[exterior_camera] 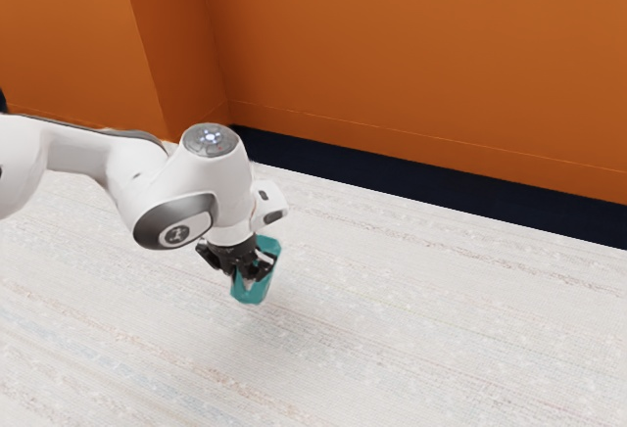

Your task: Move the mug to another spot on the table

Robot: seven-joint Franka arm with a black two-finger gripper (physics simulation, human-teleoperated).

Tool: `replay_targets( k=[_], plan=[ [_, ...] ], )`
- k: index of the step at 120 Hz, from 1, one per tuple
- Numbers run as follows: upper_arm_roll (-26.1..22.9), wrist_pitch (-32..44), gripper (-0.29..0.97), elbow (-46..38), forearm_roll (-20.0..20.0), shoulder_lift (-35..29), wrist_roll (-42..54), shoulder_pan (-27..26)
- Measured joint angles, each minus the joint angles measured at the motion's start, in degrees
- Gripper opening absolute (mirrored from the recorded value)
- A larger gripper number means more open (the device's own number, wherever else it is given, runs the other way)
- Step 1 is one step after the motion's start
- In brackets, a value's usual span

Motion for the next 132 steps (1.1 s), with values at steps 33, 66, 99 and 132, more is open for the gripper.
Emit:
replay_targets(
  k=[33, 66, 99, 132],
  plan=[
    [-0.05, 11.62, 0.01, -8.74, 3.85, -5.63, -1.5, 5.04],
    [-0.55, 16.18, 0.02, -18.28, 3.64, -14.33, -4.68, 3.79],
    [-0.8, 25.27, 0.02, -20.35, 7.85, -13.59, -7.63, 4.68],
    [-0.82, 30.97, 0.02, -20.16, 9.37, -9.53, -9.37, 6.39]
  ],
)
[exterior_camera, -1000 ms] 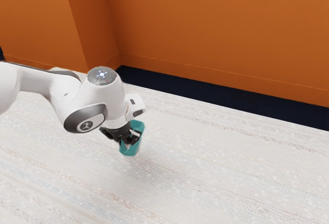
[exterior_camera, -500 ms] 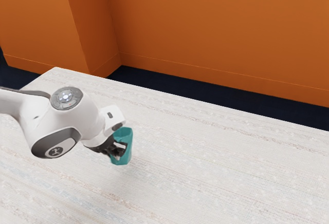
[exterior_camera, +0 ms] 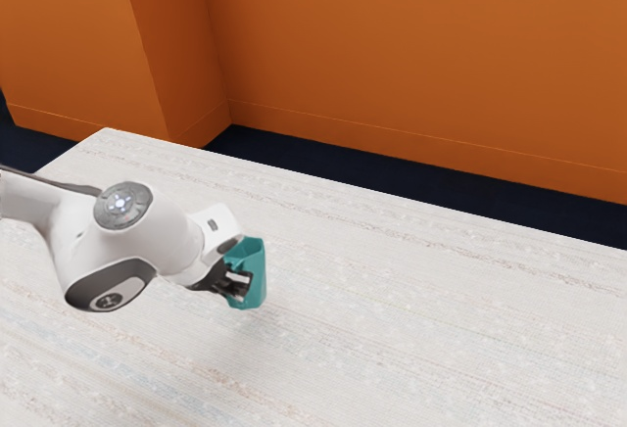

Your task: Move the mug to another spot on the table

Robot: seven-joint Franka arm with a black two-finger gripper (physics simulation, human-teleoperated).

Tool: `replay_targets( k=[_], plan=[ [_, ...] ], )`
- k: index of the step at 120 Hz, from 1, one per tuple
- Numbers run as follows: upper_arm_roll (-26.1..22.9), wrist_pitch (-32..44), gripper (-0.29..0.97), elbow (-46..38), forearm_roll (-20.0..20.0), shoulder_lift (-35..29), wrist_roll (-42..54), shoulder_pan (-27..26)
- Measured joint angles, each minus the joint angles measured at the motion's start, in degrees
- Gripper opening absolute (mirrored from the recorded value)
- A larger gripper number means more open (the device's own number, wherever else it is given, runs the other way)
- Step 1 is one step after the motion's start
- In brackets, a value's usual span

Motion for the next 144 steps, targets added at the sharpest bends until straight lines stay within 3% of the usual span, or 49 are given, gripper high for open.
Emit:
replay_targets(
  k=[131, 144],
  plan=[
    [0.06, 3.92, 0.02, 2.12, 0.27, 7.63, -1.93, 3.24],
    [0.05, 3.95, 0.17, 2.14, 0.25, 7.68, -1.95, 3.1]
  ],
)
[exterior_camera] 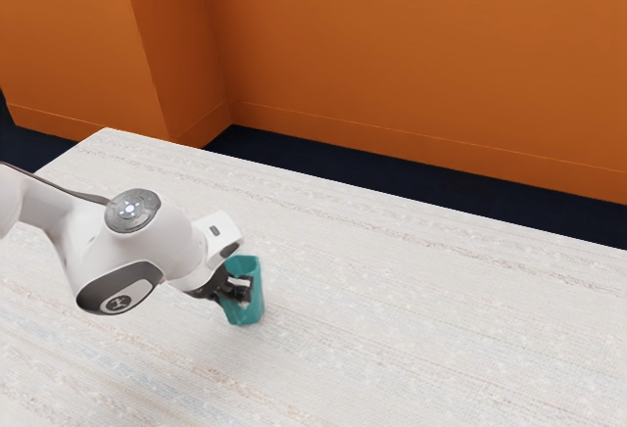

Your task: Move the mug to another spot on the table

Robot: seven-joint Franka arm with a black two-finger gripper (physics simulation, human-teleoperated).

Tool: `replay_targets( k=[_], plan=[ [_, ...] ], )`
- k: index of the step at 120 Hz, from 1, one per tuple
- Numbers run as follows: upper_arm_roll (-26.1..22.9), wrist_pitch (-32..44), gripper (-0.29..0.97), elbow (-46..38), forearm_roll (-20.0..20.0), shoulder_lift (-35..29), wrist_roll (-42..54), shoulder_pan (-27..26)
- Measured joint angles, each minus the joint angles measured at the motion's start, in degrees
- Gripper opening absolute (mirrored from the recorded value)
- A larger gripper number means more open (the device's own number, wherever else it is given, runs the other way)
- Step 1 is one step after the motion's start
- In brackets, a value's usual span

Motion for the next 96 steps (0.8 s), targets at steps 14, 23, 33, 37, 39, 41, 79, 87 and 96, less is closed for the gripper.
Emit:
replay_targets(
  k=[14, 23, 33, 37, 39, 41, 79, 87, 96],
  plan=[
    [-0.03, 0.01, 0.33, -0.07, -0.09, -0.02, -0.03, -0.09],
    [-0.03, -0.08, 0.39, -0.68, -0.44, -0.49, -0.16, -0.07],
    [-0.1, -0.77, 0.44, -2.11, -0.68, -2.31, -0.53, -0.1],
    [-0.13, -1.17, 0.45, -2.85, -0.74, -3.08, -0.73, -0.25],
    [-0.15, -1.35, 0.46, -3.19, -0.77, -3.38, -0.84, -0.35],
    [-0.17, -1.53, 0.46, -3.58, -0.79, -3.65, -0.95, -0.45],
    [-5.16, -6.3, 0.53, -6.38, -0.93, -9.39, -4.5, -1.45],
    [-5.58, -7.36, 0.56, -5.63, -0.93, -9.71, -5.23, -1.5],
    [-5.9, -8.87, 0.59, -4.53, -0.94, -10.67, -5.98, -1.47]
  ],
)
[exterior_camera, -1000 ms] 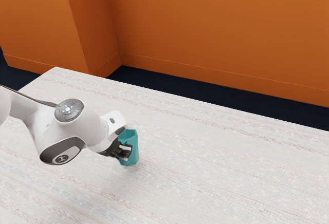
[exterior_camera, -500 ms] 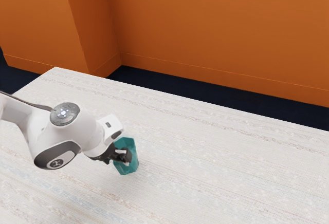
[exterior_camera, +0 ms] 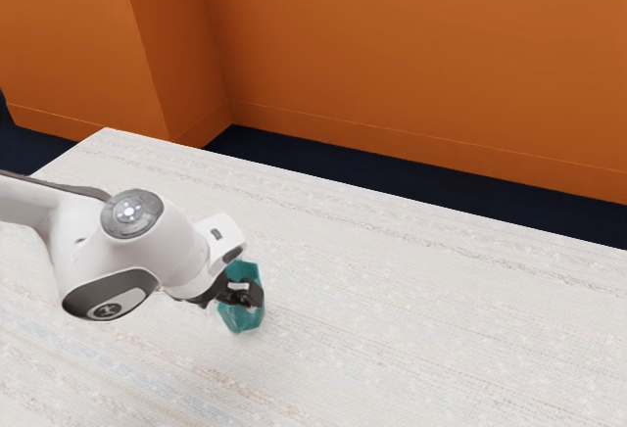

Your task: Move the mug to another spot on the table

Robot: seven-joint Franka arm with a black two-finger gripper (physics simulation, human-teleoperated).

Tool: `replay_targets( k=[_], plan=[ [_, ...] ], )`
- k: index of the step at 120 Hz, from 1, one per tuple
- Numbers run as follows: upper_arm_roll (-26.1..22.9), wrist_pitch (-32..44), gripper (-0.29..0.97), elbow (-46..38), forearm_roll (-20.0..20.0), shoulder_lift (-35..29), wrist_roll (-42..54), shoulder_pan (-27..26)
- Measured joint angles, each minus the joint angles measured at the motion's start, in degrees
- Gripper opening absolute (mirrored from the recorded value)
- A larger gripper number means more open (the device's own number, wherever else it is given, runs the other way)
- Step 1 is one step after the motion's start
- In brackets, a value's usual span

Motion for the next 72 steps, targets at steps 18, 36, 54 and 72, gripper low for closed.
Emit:
replay_targets(
  k=[18, 36, 54, 72],
  plan=[
    [-0.13, -5.31, 0.64, 5.06, -2.45, -1.52, -1.24, 0.11],
    [0.08, -12.45, 0.66, 11.58, -5.81, -2.16, -2.0, 0.72],
    [0.62, -25.59, 0.67, 27.21, -11.93, 1.05, 0.74, 1.79],
    [0.71, -37.63, 0.67, 41.83, -15.3, 7.94, 7.18, 3.3]
  ],
)
